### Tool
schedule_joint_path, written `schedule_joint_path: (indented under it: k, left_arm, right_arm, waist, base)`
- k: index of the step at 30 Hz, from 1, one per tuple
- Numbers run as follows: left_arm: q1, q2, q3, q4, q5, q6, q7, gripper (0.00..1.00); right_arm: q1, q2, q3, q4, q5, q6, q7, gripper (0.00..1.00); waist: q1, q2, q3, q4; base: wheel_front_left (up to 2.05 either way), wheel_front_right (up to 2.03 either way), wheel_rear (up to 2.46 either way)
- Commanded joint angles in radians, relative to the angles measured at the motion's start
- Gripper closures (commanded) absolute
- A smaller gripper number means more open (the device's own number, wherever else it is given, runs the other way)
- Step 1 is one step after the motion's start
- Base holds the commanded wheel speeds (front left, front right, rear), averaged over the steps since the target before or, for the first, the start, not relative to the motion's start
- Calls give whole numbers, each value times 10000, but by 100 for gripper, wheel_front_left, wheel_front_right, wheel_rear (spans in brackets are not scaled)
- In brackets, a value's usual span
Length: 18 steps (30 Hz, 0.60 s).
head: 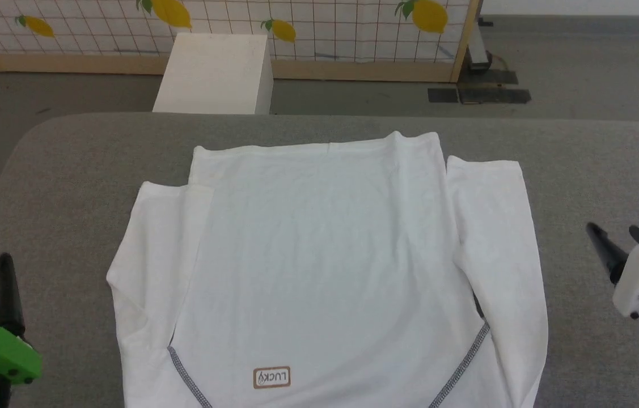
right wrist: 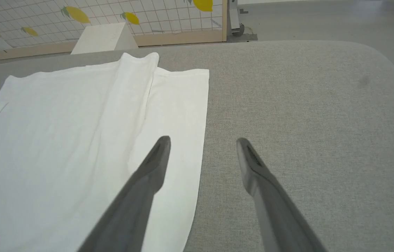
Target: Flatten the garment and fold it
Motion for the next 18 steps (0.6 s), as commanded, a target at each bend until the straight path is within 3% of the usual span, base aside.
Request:
schedule_joint_path:
  k: [1,6,18]
  left_arm:
    - [-420,-188,11,125,370,-268,-765,0]
    - [-1383,-904,-178,862,1009,-1145,-2976,0]
    - [-2666,-3109,810,1110,2944,-2720,-3390,0]
  right_arm:
    - [-523,-19,26,327,-241,-15,-203,0]
    - [-2267,-86,269,1874,-1068,-15,-476,0]
    - [-5349,-129,160,5064,-3506,-15,-587,0]
  waist:
    - [1,0,510,75]
    - [1,0,1345,198]
    - [1,0,3033,806]
  base:
    - [0,0,0]
    - [0,0,0]
    - [0,0,0]
